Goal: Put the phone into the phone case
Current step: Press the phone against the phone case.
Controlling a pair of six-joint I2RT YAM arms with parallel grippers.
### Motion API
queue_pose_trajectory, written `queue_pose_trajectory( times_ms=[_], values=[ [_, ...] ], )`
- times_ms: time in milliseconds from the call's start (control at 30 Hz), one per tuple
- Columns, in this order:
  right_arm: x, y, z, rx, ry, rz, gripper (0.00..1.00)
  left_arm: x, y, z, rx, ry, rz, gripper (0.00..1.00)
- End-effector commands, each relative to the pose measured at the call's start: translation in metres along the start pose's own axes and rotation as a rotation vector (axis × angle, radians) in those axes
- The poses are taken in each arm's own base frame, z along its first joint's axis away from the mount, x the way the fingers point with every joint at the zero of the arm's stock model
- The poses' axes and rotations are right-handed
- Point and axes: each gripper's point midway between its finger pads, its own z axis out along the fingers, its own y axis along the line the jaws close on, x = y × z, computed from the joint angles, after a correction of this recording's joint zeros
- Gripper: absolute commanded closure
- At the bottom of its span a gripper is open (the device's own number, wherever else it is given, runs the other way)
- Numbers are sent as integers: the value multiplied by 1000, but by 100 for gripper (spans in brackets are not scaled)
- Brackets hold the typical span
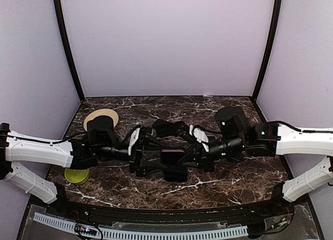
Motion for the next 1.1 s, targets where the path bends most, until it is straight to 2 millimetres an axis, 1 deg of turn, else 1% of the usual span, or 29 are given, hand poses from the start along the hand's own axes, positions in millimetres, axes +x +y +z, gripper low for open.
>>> queue_pose_trajectory(
  times_ms=[0,33,100,133,167,200,233,267,300,333,367,400,433,533,567,633,667,700,733,767,800,833,867,900,967,1067],
  values=[
    [-26,-9,2,52,-129,-77,100,1,-2,-4,11,109,103,26],
    [-21,-12,5,62,-124,-81,100,10,-2,-5,9,147,102,26],
    [-15,-15,10,72,-130,-91,100,14,-4,-8,8,158,112,28],
    [-15,-14,12,72,-141,-102,100,20,-6,-10,9,164,107,30],
    [-13,-13,14,70,-150,-111,100,18,-5,-10,3,144,109,32],
    [-12,-12,15,67,-162,-124,100,24,-6,-12,-4,145,103,34],
    [-11,-11,16,67,-175,-139,100,20,-2,-13,-34,120,103,36],
    [-9,-10,17,67,-186,-153,100,27,-2,-15,-49,122,95,38],
    [-8,-8,19,69,-195,-168,100,24,3,-16,-82,100,96,40],
    [-6,-5,22,62,-199,-184,100,30,5,-16,-96,108,73,41],
    [-3,-3,25,55,-202,-198,100,35,9,-14,-111,119,56,42],
    [0,-2,27,52,-205,-208,100,38,9,-13,-108,123,30,43],
    [5,-2,30,51,-203,-218,100,45,9,-11,-98,137,8,43],
    [18,-5,43,49,-180,-240,100,59,3,-9,-65,140,-34,43],
    [23,-6,47,44,-165,-244,100,60,2,-8,-61,135,-31,43],
    [32,-7,55,36,-141,-253,100,69,-3,-5,-26,152,-37,45],
    [36,-8,57,36,-133,-256,100,70,-5,-3,-3,154,-38,49],
    [39,-9,59,40,-126,-258,100,77,-6,-1,7,171,-50,51],
    [42,-10,60,43,-120,-263,100,78,-8,0,22,168,-49,57],
    [44,-11,61,48,-113,-266,100,84,-9,1,28,177,-55,60],
    [45,-13,62,51,-107,-271,100,82,-9,1,30,162,-37,70],
    [46,-14,63,54,-102,-272,100,86,-10,0,29,163,-36,75],
    [48,-14,64,55,-98,-271,100,83,-7,0,11,144,-15,82],
    [49,-16,64,60,-93,-268,100,85,-7,-2,-2,143,-10,84],
    [52,-20,64,74,-87,-261,100,86,-2,-3,-32,144,8,86],
    [53,-21,63,72,-93,-250,100,93,-3,-3,-24,176,-1,79]
  ],
)
